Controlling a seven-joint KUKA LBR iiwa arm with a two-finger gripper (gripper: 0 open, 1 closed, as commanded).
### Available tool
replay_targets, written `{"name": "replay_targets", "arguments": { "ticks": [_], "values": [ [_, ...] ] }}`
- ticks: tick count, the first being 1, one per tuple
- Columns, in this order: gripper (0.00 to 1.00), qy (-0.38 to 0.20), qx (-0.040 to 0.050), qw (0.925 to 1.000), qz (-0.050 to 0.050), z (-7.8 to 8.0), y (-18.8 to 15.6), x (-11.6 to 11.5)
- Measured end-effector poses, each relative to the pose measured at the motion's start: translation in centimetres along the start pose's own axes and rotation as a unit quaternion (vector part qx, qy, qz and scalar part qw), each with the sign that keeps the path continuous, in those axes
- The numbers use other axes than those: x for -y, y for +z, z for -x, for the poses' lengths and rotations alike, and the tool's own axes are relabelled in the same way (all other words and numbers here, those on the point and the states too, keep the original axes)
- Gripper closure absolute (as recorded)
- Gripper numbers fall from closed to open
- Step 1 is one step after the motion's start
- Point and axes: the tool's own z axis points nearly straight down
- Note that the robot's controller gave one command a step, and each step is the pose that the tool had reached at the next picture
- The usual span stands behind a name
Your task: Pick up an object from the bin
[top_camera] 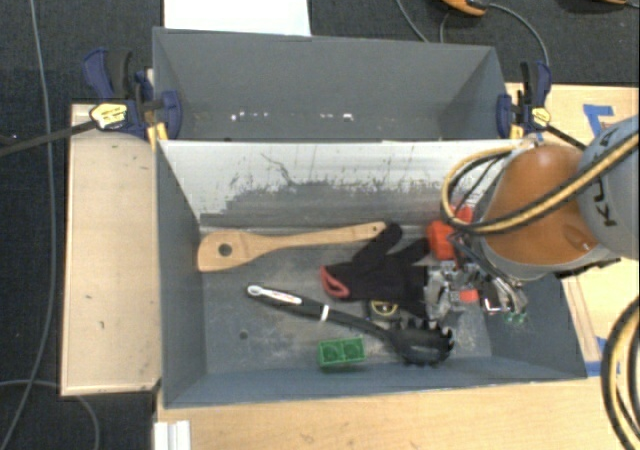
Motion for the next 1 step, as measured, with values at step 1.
{"name": "replay_targets", "arguments": {
  "ticks": [1],
  "values": [
    [1.00, -0.087, 0.0013, 0.9962, 0.002, 0.35, 0.99, -7.81]
  ]
}}
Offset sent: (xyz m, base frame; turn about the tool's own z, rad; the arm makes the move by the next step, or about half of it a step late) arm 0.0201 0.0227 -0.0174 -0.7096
